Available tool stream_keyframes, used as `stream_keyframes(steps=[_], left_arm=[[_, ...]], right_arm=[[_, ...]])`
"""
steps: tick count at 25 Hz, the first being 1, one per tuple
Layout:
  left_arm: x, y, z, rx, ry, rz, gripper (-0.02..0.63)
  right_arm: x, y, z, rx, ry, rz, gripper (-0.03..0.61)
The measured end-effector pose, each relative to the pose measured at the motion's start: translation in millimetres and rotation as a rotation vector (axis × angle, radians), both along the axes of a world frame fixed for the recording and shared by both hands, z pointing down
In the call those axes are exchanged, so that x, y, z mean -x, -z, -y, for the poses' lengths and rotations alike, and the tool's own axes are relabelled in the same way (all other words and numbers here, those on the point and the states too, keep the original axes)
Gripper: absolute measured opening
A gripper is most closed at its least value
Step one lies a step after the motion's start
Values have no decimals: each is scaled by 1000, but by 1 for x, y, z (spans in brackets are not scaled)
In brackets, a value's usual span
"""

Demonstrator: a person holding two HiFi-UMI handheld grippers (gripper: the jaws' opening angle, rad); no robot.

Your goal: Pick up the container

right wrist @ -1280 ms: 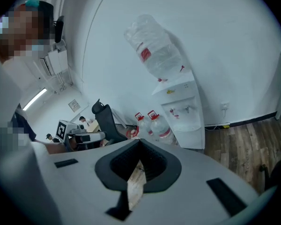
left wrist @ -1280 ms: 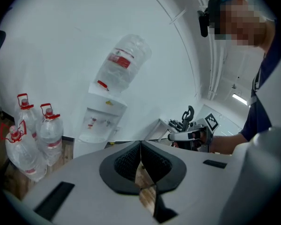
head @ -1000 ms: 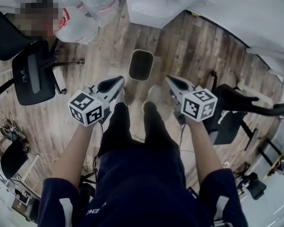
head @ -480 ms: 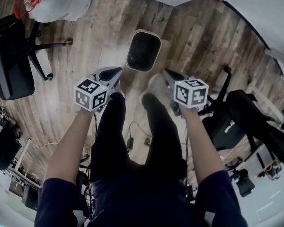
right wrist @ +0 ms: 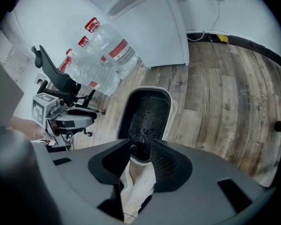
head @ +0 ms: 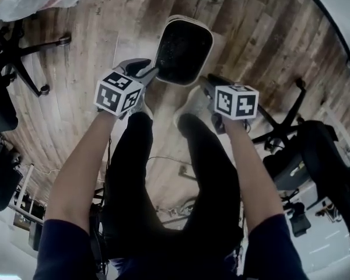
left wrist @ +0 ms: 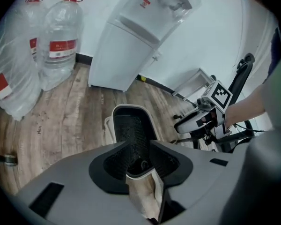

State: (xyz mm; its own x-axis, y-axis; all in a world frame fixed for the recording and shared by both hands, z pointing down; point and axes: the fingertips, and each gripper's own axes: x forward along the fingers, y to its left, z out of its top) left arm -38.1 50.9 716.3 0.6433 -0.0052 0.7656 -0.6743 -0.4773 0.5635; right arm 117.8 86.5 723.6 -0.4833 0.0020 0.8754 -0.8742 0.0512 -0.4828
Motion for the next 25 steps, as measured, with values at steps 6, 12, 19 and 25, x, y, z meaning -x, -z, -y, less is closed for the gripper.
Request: stream_keyframes(steps=[6, 12, 19, 25], left_arm=[[-4, -68, -3, 14, -52, 42, 191], [-4, -111, -5, 70, -30, 55, 222], [-11, -144, -5, 83, -47, 113, 222], [-17, -158, -12, 137, -43, 149, 169]], right_arm=[[-7, -60, -5, 26, -87, -35, 183], [-3, -99, -4, 21, -151, -36, 218], [-2, -133, -3, 42, -151, -110, 216], [0, -145, -6, 16, -158, -115, 161]])
